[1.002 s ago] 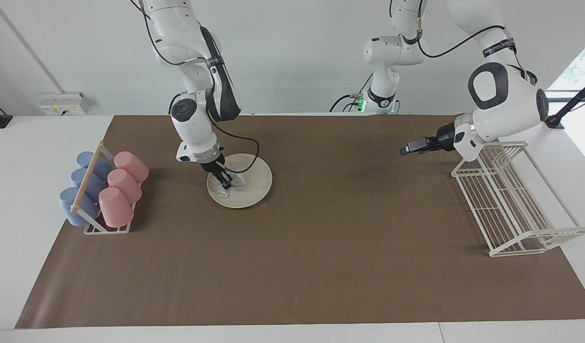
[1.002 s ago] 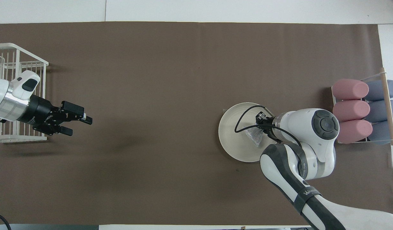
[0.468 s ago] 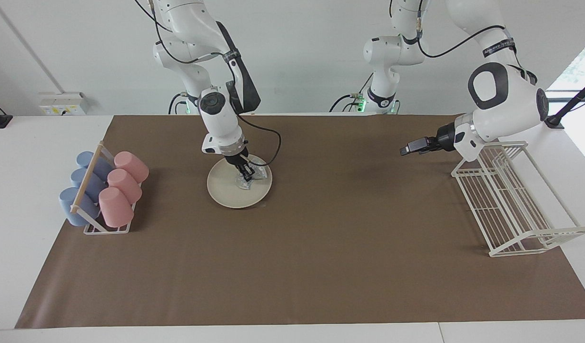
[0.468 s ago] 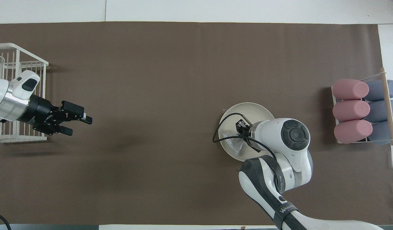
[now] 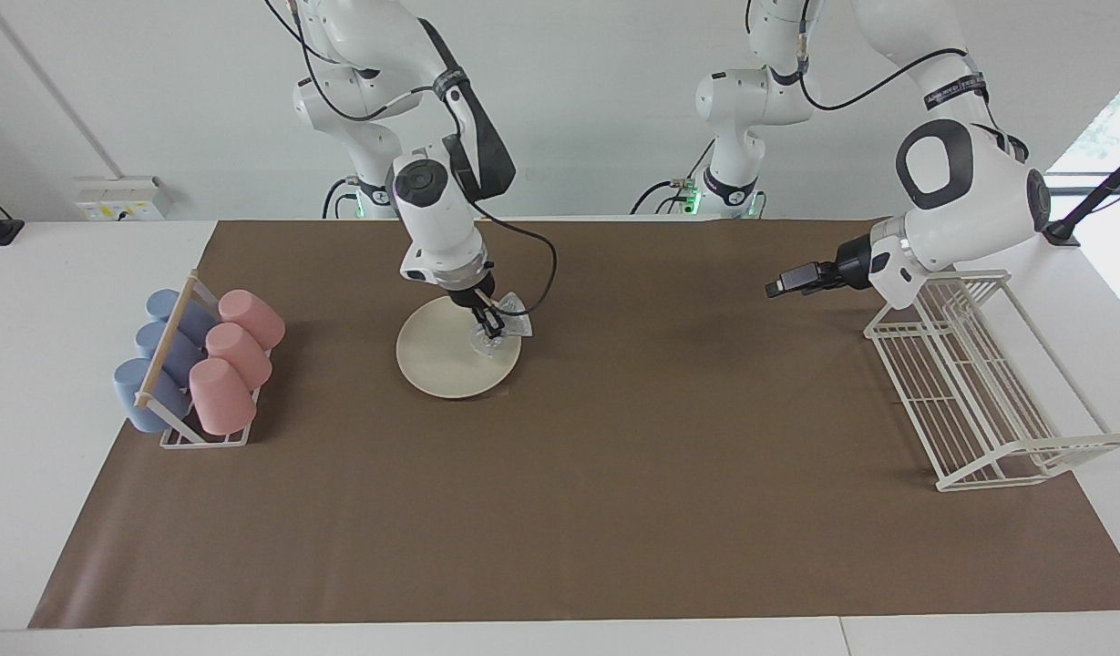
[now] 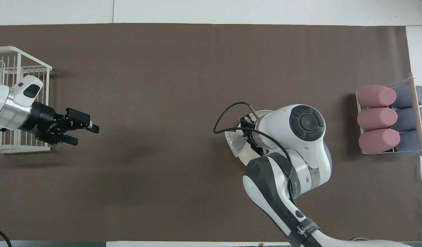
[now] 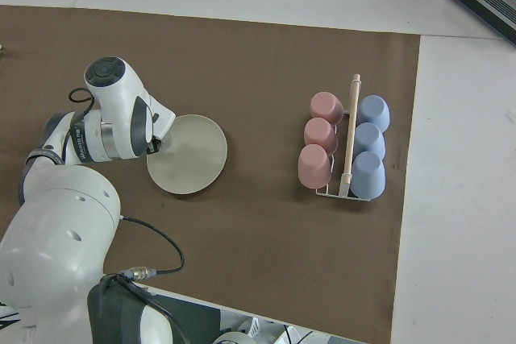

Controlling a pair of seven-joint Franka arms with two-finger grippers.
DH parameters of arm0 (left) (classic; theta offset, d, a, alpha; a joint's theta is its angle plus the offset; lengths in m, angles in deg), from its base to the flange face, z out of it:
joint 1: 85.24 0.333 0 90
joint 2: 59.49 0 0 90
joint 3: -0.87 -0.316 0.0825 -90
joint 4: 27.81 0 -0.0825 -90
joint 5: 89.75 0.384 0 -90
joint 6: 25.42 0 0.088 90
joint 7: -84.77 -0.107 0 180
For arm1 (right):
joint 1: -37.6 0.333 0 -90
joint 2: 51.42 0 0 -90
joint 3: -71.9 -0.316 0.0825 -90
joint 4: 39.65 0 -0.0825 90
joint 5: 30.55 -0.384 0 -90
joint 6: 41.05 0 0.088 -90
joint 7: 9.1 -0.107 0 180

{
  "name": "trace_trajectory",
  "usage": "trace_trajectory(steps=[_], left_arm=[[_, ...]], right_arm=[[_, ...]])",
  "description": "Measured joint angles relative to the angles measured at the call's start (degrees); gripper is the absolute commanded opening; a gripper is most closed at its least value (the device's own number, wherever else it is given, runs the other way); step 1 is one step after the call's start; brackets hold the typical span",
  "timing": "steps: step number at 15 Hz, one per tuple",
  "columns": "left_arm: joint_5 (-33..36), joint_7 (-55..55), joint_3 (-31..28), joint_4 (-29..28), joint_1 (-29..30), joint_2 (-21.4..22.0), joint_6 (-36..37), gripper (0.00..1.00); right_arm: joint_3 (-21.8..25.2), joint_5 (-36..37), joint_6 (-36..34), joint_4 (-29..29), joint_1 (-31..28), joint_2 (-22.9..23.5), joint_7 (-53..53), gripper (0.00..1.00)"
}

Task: Wipe plate with sponge
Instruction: 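Rub the sponge across the white plate with the right gripper, then bring the sponge back toward the left gripper with the right gripper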

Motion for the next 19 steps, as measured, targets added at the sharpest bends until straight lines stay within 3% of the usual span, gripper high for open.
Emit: trace_trajectory(steps=[5,10,12,15,19], left_arm=[[-0.88,0.00,0.24,0.00,-0.02,0.00,-0.47,1.00],[-15.14,-0.07,0.69,-0.06,-0.23,1.08,0.56,1.00],[-23.44,-1.98,0.67,-1.16,-0.29,1.79,0.68,1.00],[-34.30,-9.65,0.36,-7.36,-0.02,4.53,-0.73,1.00],[-40.21,-23.48,0.55,-17.01,-1.43,7.23,-5.72,1.00]], right_arm=[[-0.08,5.21,-3.19,11.75,6.19,4.57,-16.24,0.00],[-0.07,9.33,-14.36,32.72,12.14,15.27,-32.11,0.00],[-0.06,10.93,-15.35,38.38,14.17,19.99,-35.64,0.00],[-0.03,12.54,-15.36,41.05,15.17,22.88,-36.49,0.00],[-0.04,13.79,-15.43,41.86,16.11,22.97,-36.50,0.00]])
